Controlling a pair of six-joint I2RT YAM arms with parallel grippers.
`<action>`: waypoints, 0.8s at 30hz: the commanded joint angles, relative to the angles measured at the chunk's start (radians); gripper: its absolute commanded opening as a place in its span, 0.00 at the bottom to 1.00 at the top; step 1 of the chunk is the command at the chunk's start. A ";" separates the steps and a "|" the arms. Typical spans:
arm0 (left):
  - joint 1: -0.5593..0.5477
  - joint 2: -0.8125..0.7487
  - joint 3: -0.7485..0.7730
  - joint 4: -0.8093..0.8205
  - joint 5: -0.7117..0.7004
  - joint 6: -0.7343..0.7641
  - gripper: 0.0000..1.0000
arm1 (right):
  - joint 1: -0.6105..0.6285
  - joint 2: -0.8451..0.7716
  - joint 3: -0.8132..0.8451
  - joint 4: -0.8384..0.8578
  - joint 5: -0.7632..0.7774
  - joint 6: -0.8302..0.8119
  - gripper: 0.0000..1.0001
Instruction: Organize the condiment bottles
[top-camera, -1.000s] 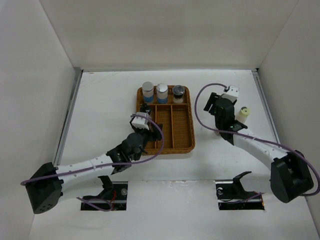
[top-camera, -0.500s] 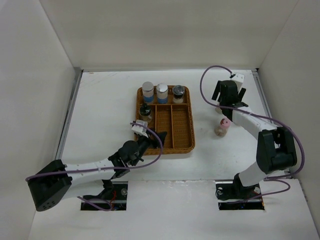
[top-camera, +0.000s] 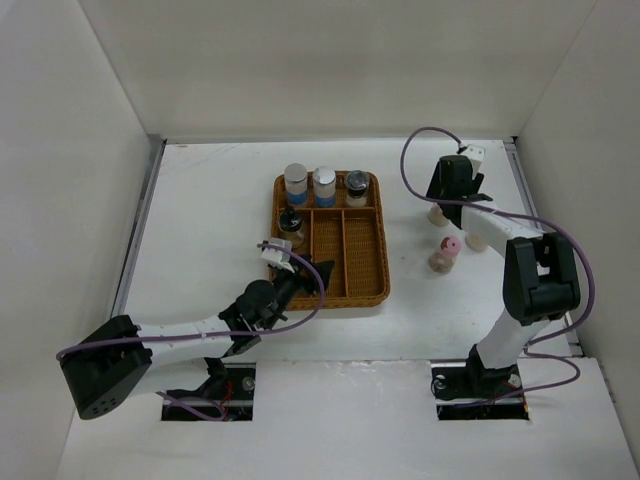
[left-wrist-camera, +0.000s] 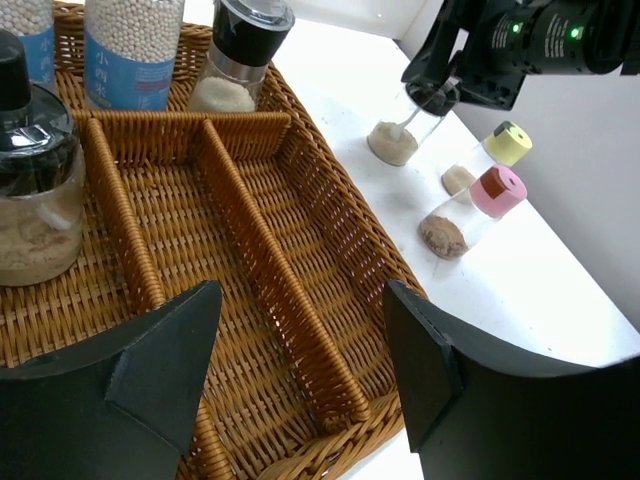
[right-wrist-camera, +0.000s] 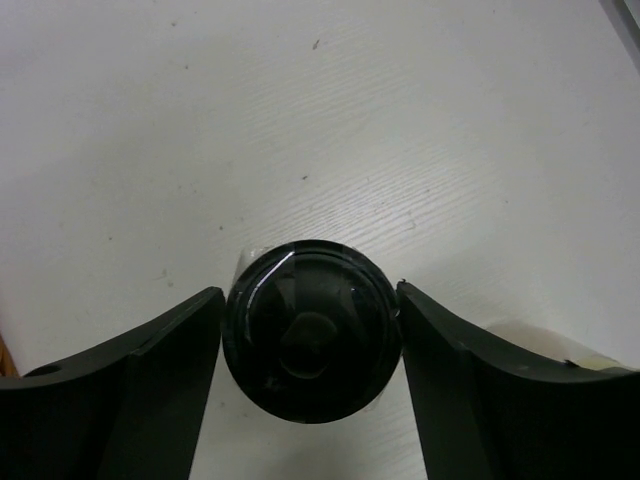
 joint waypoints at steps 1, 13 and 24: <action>0.012 -0.005 -0.010 0.069 0.012 -0.017 0.64 | -0.017 0.009 0.037 0.009 -0.029 0.016 0.72; 0.029 -0.007 -0.013 0.067 0.008 -0.020 0.64 | -0.021 -0.132 -0.007 0.061 -0.043 0.038 0.54; 0.084 -0.200 -0.073 0.050 -0.074 -0.024 0.62 | 0.248 -0.455 -0.159 0.075 -0.018 0.096 0.49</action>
